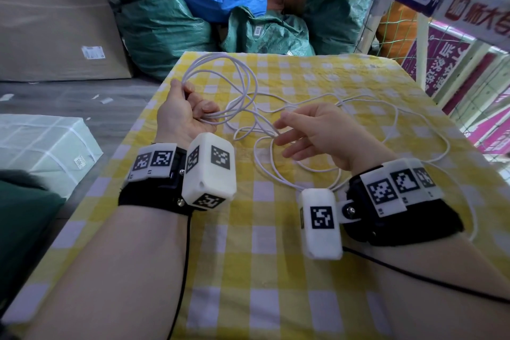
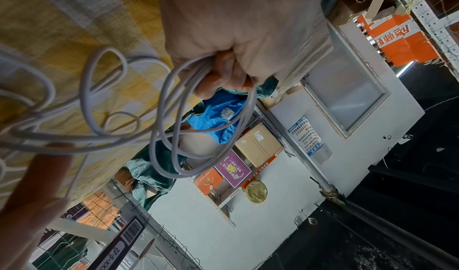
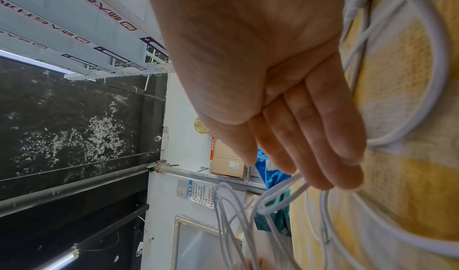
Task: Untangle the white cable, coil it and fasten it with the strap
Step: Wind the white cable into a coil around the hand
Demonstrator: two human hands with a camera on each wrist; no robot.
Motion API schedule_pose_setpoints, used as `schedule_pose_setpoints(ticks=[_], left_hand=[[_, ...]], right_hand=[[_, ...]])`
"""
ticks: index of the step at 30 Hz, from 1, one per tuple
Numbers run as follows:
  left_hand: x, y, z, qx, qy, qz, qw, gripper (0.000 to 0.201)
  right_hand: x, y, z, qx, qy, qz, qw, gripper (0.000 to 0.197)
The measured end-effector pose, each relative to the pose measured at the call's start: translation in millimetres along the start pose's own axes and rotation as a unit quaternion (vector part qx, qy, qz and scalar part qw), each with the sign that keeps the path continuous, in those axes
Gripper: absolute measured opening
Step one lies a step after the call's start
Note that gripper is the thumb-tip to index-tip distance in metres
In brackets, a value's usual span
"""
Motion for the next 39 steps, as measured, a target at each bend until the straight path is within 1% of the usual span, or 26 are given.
schedule_pose_setpoints(ticks=[3, 5, 7, 9, 11, 14, 17, 19, 22, 25, 27, 30, 32, 35, 37, 39], left_hand=[[0, -1, 0, -0.008, 0.005, -0.004, 1.000, 0.047], [-1, -2, 1, -0.013, 0.009, -0.006, 1.000, 0.048], [-1, -3, 2, -0.015, 0.011, -0.009, 1.000, 0.047], [-1, -3, 2, -0.009, 0.011, -0.031, 0.999, 0.046], [-4, -2, 1, -0.008, 0.017, -0.087, 0.996, 0.043], [-15, -6, 6, -0.053, 0.063, -0.204, 0.975, 0.042], [-27, -11, 14, -0.113, 0.105, -0.295, 0.943, 0.042], [-31, -12, 18, -0.136, 0.121, -0.328, 0.927, 0.043], [-33, -12, 21, -0.149, 0.134, -0.343, 0.918, 0.042], [-33, -13, 22, -0.152, 0.135, -0.345, 0.916, 0.042], [-33, -13, 23, -0.152, 0.132, -0.347, 0.916, 0.042], [-34, -15, 24, -0.163, 0.134, -0.337, 0.918, 0.043], [-35, -17, 25, -0.176, 0.143, -0.328, 0.917, 0.045], [-36, -19, 27, -0.194, 0.153, -0.326, 0.912, 0.048], [-36, -19, 30, -0.201, 0.155, -0.329, 0.910, 0.043], [-37, -19, 33, -0.196, 0.149, -0.337, 0.909, 0.031]], right_hand=[[2, 0, 0, -0.007, -0.006, 0.005, 1.000, 0.028], [3, 1, -1, 0.002, -0.002, 0.013, 1.000, 0.029], [2, 4, -4, 0.035, 0.012, 0.009, 0.999, 0.026], [1, 9, -7, 0.086, 0.037, -0.020, 0.995, 0.017], [-3, 15, -8, 0.133, 0.078, -0.070, 0.986, 0.008], [-9, 21, -5, 0.173, 0.138, -0.114, 0.968, 0.006], [-13, 21, -4, 0.176, 0.173, -0.128, 0.961, 0.015], [-12, 18, -5, 0.163, 0.181, -0.138, 0.960, 0.022], [-11, 13, -5, 0.146, 0.180, -0.145, 0.962, 0.027], [-14, 11, -4, 0.143, 0.171, -0.148, 0.964, 0.039], [-15, 12, -3, 0.143, 0.163, -0.136, 0.967, 0.042], [-14, 11, -4, 0.134, 0.138, -0.127, 0.973, 0.041], [-15, 10, -4, 0.140, 0.128, -0.104, 0.976, 0.037], [-15, 9, -2, 0.157, 0.163, -0.027, 0.974, 0.025], [-14, 10, -2, 0.164, 0.188, -0.013, 0.968, 0.019], [-14, 12, -3, 0.178, 0.193, -0.023, 0.965, 0.017]])
Point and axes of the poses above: each hand's wrist, its own z-axis away from the middle knuckle, its own y-axis out of the back of the hand, x = y × z, the point moved 5 cm from there along -z, towards the middle knuckle, and after that the axes turned 6 degrees about x, right-handed, at the moved point
